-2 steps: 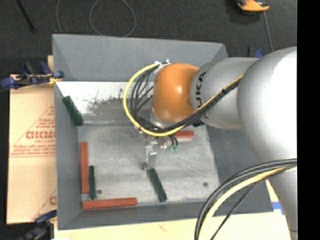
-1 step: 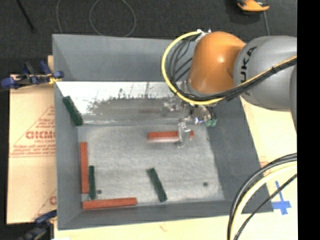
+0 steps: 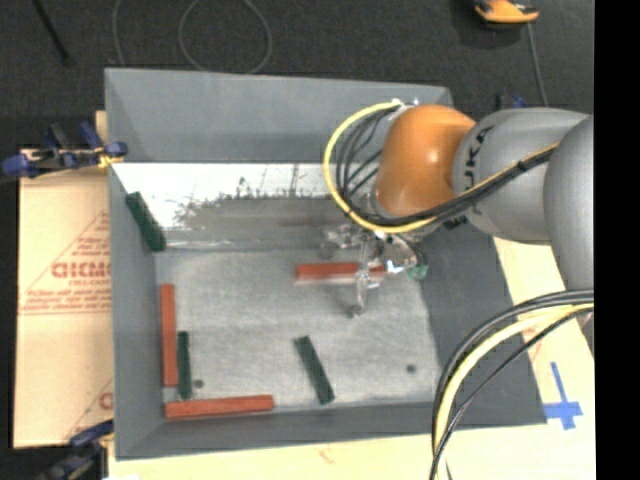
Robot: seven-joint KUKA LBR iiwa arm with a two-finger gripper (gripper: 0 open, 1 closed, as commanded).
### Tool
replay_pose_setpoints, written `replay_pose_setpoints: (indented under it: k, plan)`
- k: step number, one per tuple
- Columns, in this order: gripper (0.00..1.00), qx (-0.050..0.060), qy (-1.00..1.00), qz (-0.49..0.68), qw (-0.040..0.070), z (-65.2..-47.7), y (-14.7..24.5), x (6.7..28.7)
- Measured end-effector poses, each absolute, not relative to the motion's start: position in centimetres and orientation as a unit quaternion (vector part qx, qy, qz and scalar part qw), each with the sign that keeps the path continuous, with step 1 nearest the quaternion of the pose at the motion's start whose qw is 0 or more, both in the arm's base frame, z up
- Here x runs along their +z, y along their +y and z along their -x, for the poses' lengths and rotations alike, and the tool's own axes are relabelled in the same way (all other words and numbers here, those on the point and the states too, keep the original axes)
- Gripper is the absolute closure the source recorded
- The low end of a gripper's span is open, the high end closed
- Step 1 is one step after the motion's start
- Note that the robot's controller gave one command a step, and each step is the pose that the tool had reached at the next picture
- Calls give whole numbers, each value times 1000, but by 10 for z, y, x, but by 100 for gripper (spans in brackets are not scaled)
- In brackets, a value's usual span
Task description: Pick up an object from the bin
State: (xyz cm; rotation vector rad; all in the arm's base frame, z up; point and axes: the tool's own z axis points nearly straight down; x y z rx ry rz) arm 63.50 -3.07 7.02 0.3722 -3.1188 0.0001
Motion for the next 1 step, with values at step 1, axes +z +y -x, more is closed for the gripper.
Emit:
replay_pose_setpoints:
  k: [1]
  plan:
    - [100,-1,-993,-117,-3,-637,-29,75]
